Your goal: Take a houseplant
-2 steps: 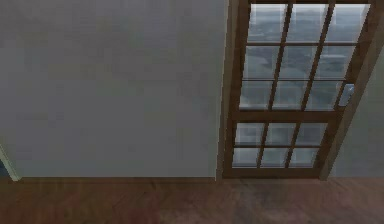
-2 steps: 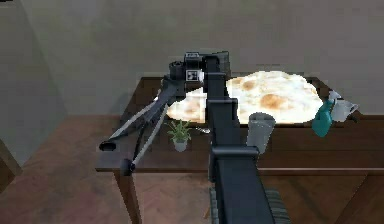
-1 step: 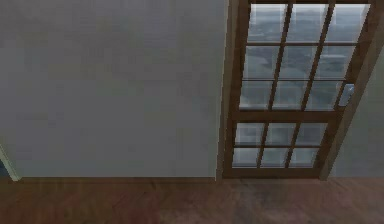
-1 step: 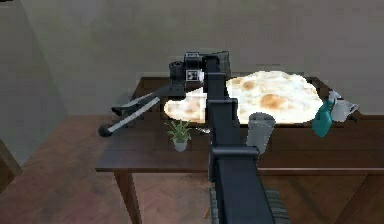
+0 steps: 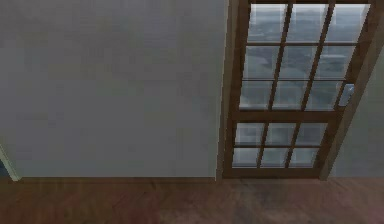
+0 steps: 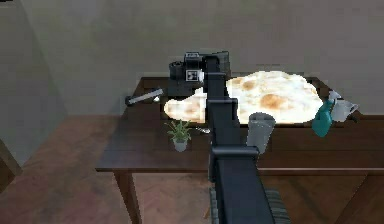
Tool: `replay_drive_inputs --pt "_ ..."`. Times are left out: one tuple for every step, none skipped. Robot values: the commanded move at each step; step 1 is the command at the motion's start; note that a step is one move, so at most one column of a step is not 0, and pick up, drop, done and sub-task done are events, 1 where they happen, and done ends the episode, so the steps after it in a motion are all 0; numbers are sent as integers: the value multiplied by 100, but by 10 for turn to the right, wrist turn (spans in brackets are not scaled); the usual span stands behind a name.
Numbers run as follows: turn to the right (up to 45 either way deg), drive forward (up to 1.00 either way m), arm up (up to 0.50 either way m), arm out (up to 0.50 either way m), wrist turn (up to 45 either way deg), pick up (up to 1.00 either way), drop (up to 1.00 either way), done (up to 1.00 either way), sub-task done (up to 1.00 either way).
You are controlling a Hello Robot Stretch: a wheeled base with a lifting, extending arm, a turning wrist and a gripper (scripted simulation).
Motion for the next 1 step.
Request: replay_drive_inputs --pt "0 0 0 0 360 0 0 0 0"
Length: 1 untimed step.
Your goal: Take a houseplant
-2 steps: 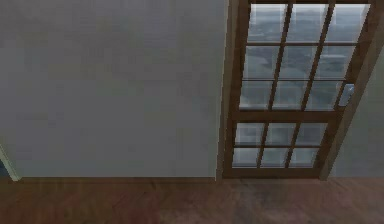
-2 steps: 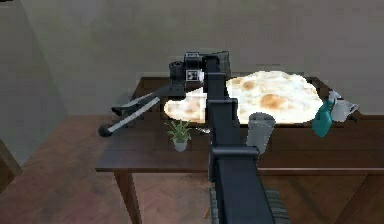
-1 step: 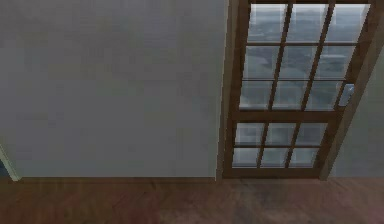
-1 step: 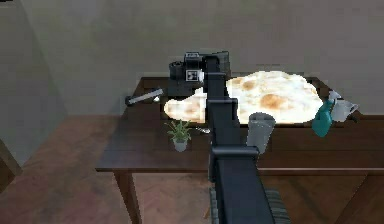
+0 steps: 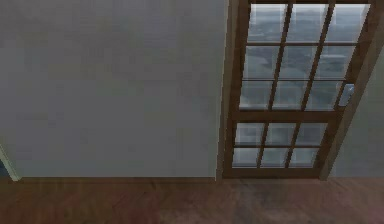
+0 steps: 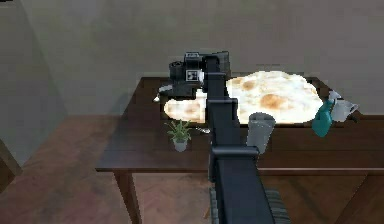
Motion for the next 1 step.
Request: replay_drive_inputs --pt "0 0 -30 0 0 0 0 0 0"
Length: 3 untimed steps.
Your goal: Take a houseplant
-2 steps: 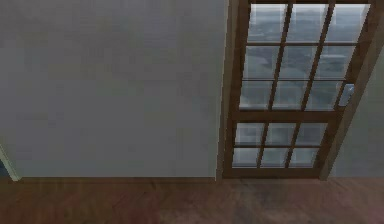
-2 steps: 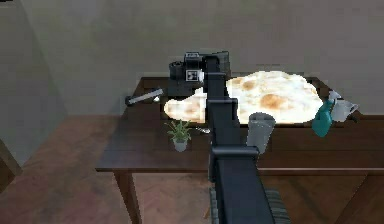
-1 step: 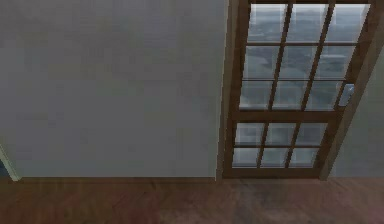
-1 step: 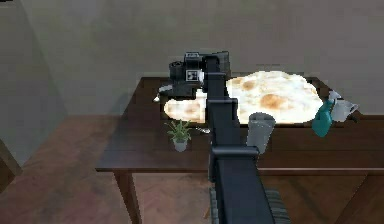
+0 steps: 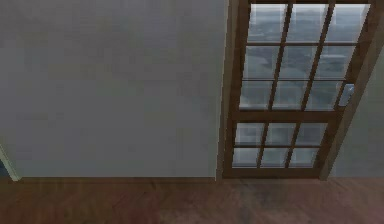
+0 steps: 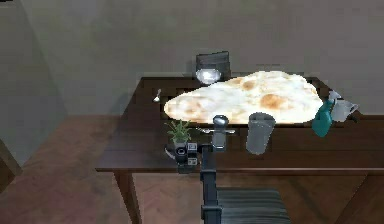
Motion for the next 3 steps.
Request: replay_drive_inputs --pt "0 0 0 0 0 100 0 0 0" --pt "0 0 10 0 0 0 0 0 0" --pt "0 0 0 0 0 0 0 100 0"
